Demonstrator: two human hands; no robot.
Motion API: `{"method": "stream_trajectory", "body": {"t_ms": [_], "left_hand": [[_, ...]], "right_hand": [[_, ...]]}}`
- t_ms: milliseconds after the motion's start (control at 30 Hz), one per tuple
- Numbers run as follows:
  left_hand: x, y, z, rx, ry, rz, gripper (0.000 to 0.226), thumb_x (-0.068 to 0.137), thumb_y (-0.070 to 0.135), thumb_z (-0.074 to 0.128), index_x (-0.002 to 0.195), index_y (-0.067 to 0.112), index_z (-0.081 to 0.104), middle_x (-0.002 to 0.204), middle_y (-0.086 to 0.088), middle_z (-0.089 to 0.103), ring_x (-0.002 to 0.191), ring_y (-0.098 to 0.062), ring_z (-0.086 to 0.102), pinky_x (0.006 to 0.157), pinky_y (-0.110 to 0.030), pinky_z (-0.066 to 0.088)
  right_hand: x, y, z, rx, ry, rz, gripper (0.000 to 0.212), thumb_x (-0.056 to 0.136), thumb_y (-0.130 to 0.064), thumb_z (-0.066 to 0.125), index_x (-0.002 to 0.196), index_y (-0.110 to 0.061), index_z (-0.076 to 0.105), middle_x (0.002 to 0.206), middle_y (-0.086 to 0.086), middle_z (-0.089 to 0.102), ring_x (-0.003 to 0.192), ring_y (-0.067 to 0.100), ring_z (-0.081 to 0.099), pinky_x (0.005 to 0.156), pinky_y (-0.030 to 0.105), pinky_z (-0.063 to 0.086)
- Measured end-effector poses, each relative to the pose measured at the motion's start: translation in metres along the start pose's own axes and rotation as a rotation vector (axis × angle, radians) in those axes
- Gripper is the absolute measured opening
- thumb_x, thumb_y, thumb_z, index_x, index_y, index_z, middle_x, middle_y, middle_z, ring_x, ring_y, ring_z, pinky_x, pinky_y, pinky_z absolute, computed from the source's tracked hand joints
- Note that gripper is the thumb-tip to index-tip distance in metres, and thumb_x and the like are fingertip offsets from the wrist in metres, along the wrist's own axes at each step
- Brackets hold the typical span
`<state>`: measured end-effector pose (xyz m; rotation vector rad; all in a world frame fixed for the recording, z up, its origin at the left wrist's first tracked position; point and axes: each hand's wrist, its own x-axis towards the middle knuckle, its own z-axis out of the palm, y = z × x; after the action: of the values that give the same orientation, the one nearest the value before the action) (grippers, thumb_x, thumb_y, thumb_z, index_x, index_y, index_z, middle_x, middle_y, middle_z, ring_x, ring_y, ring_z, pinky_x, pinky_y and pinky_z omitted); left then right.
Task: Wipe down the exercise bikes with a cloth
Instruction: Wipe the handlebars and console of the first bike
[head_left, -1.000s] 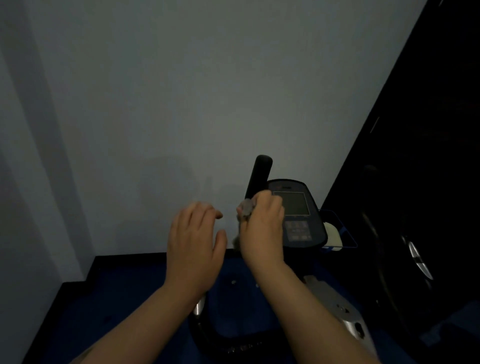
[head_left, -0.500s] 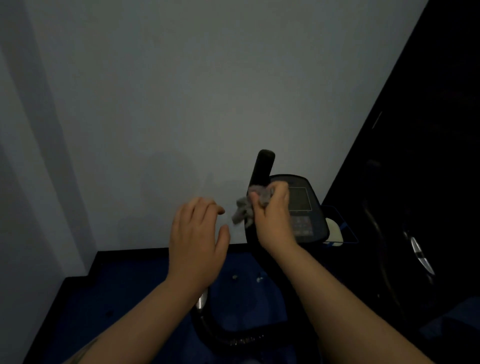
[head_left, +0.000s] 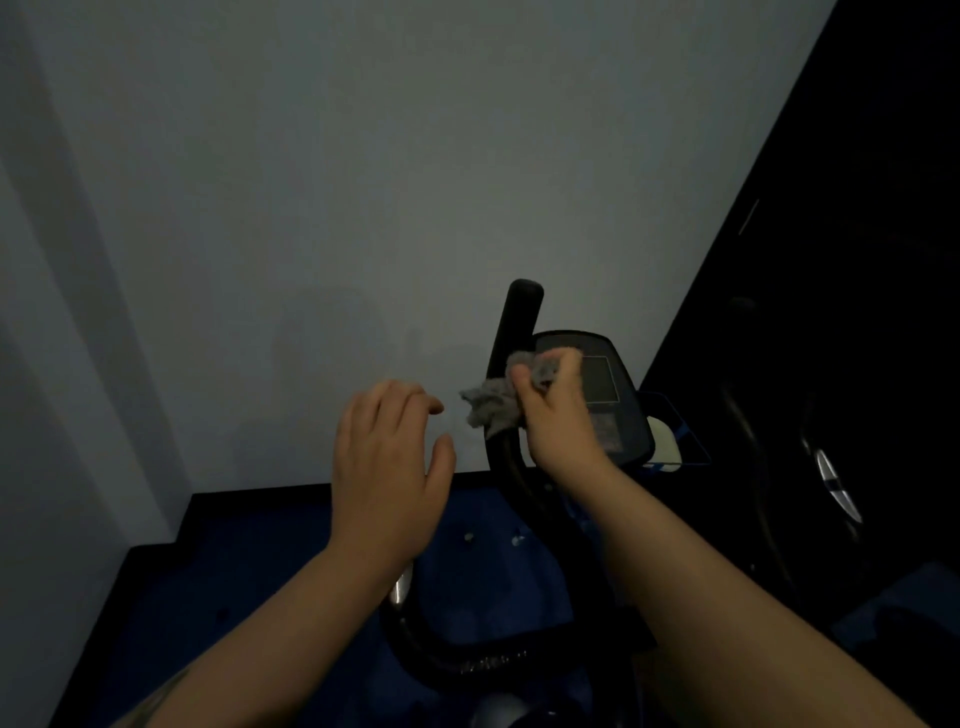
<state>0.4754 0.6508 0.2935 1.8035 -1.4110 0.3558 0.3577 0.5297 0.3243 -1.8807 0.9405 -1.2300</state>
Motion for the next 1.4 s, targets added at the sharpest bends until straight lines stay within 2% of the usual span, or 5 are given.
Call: {"method": "stream_trajectory", "body": {"t_ms": [267,533,800,1233,1400], "left_hand": [[-0.001,0.000,0.000,0.013,0.005,-0.005,0.022,0.086,0.026,0.048,0.103,0.016,0.057,0.107,0.002,0.055,0.106,-0.018,0.045,0.099,-0.029,0.027],[-0.001,0.000,0.001,0.008,0.010,-0.012,0.021,0.086,0.026,0.049,0.103,0.016,0.057,0.108,0.002,0.055,0.108,-0.018,0.044,0.103,-0.030,0.025],[0.000,0.000,0.002,0.020,0.010,-0.008,0.017,0.086,0.025,0.050,0.099,0.016,0.057,0.104,0.001,0.055,0.103,-0.019,0.046,0.099,-0.032,0.030],[-0.001,0.000,0.001,0.030,0.021,0.004,0.016,0.086,0.026,0.051,0.096,0.014,0.057,0.103,0.001,0.054,0.102,-0.019,0.046,0.097,-0.031,0.030],[0.000,-0.001,0.002,0.028,0.015,-0.001,0.016,0.086,0.026,0.050,0.096,0.015,0.056,0.103,0.001,0.054,0.103,-0.019,0.046,0.098,-0.034,0.032]], "right_hand": [[0.016,-0.030,0.012,0.137,0.384,0.019,0.018,0.089,-0.031,0.063,0.076,-0.023,0.054,0.096,0.017,0.061,0.082,0.015,0.056,0.075,0.027,0.050],[0.023,-0.030,-0.006,0.041,0.386,-0.004,0.010,0.089,-0.031,0.062,0.083,-0.024,0.061,0.096,0.009,0.065,0.089,0.019,0.062,0.081,0.036,0.054],[-0.013,-0.018,0.016,-0.102,0.264,0.009,0.023,0.096,-0.030,0.053,0.110,-0.012,0.052,0.117,0.004,0.048,0.094,0.005,0.048,0.073,-0.006,0.032],[0.023,-0.037,-0.003,-0.035,0.315,0.008,0.009,0.092,-0.025,0.059,0.097,-0.018,0.055,0.108,0.011,0.059,0.090,0.014,0.058,0.079,0.016,0.048],[-0.019,-0.018,0.003,-0.216,0.184,-0.017,0.010,0.092,-0.015,0.058,0.102,-0.012,0.056,0.114,0.005,0.048,0.084,0.001,0.048,0.067,0.001,0.036]]}}
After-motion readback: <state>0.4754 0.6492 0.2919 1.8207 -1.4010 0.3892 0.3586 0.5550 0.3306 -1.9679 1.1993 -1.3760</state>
